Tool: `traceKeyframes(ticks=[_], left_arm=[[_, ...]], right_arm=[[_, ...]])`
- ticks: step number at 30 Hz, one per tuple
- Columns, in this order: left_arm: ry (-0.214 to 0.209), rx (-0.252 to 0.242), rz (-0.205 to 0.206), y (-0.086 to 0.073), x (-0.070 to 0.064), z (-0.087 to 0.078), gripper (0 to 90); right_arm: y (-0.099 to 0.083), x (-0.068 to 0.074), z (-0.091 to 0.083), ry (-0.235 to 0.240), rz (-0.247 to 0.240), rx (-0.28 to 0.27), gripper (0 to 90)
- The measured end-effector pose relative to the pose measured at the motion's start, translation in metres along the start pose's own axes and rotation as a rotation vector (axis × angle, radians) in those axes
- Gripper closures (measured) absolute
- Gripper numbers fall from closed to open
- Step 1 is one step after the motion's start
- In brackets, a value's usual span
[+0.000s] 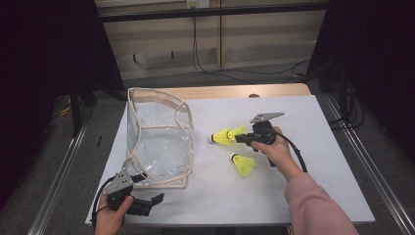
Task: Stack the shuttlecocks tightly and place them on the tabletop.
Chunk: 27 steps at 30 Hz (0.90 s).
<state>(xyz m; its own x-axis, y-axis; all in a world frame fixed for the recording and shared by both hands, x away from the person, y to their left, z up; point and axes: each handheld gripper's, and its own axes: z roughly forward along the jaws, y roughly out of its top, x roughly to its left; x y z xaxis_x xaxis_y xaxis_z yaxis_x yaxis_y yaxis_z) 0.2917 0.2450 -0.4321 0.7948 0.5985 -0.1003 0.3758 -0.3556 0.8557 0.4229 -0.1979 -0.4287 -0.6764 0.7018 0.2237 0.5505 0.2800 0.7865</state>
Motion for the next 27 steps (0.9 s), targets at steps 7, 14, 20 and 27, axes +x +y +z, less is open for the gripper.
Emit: traceKeyframes(ticks=[7,14,20,27], left_arm=[[0.0,0.0,0.0,0.0,-0.0001,0.0,3.0],[0.0,0.0,0.0,-0.0001,0.0,-0.0001,2.9],[0.0,0.0,0.0,0.0,0.0,0.0,2.9],[0.0,0.0,0.0,0.0,0.0,0.0,2.9]], right_arm=[[0.0012,0.0013,0.0027,0.004,-0.002,0.0,88.3],[0.0012,0.0016,0.005,-0.002,-0.009,0.004,88.2],[0.0012,0.0027,0.0059,0.008,-0.007,0.004,88.1],[0.0011,0.0032,0.0071,0.01,-0.007,0.007,88.1]])
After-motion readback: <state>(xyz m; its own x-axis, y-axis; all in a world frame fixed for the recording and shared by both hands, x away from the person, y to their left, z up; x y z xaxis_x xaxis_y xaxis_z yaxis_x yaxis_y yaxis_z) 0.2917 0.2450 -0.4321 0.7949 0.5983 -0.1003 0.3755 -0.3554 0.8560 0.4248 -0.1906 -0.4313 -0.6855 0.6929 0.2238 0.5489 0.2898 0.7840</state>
